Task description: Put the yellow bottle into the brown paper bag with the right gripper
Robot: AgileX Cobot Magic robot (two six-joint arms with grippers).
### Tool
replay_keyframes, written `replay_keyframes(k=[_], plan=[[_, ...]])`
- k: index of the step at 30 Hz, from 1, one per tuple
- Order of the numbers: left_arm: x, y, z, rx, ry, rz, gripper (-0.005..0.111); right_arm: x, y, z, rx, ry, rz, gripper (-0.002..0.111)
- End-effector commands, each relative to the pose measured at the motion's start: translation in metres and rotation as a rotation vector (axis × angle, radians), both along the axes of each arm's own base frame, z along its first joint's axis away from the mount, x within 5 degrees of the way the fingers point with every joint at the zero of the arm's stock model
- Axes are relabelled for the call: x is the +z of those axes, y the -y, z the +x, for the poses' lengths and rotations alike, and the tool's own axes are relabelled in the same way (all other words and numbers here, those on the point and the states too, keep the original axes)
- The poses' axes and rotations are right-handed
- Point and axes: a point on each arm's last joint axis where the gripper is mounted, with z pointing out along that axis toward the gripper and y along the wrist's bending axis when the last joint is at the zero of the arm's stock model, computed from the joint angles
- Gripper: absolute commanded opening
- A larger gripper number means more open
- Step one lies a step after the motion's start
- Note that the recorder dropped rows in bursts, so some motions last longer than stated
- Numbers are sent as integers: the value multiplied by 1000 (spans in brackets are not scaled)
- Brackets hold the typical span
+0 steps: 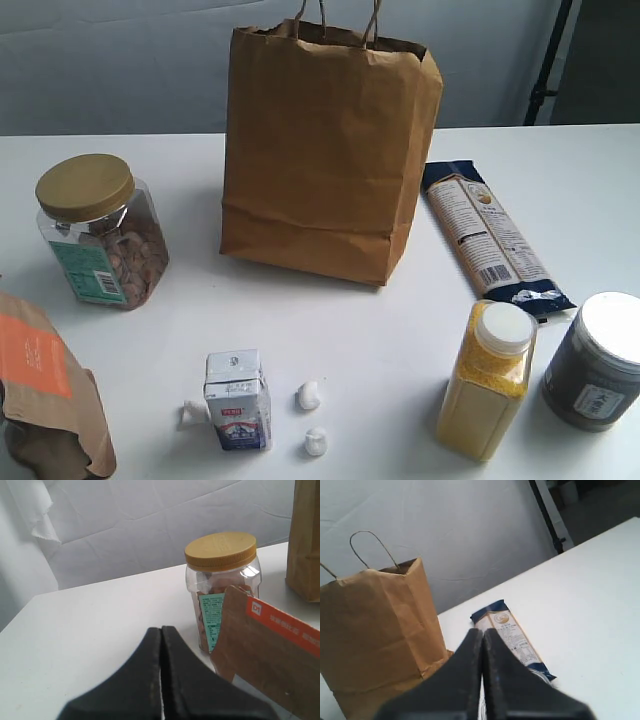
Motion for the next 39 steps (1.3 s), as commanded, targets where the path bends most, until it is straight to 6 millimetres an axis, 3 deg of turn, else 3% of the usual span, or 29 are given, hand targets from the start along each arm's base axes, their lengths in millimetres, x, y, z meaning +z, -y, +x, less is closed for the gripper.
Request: replay_keyframes(k=[1,3,8,10,11,16,19,32,34,38,39], plan=[[-1,0,0,4,-1,-6,0,56,-5,20,18,-246,-126,0],[-1,0,0,4,-1,-6,0,82,-18,41,94,-415,-194,0],[-1,0,0,4,-1,-6,0,112,-65,61,248,-571,-181,1],[-1,0,0,4,-1,-6,0,107,-91,65,298,-617,-209,11],[-1,0,0,4,-1,-6,0,100,-106,66,303,-674,-190,24],[-1,0,0,4,-1,-6,0,74,-136,77,246,-800,-197,64],[-1,0,0,4,-1,-6,0,57,-147,85,202,-872,-234,72],[-1,0,0,4,-1,-6,0,-25,-183,111,51,-1124,-417,67],[-1,0,0,4,-1,-6,0,-34,-186,112,45,-1158,-414,53],[-1,0,0,4,-1,-6,0,-38,-191,110,82,-1159,-432,0],[-1,0,0,4,-1,-6,0,-37,-192,110,98,-1139,-436,1]])
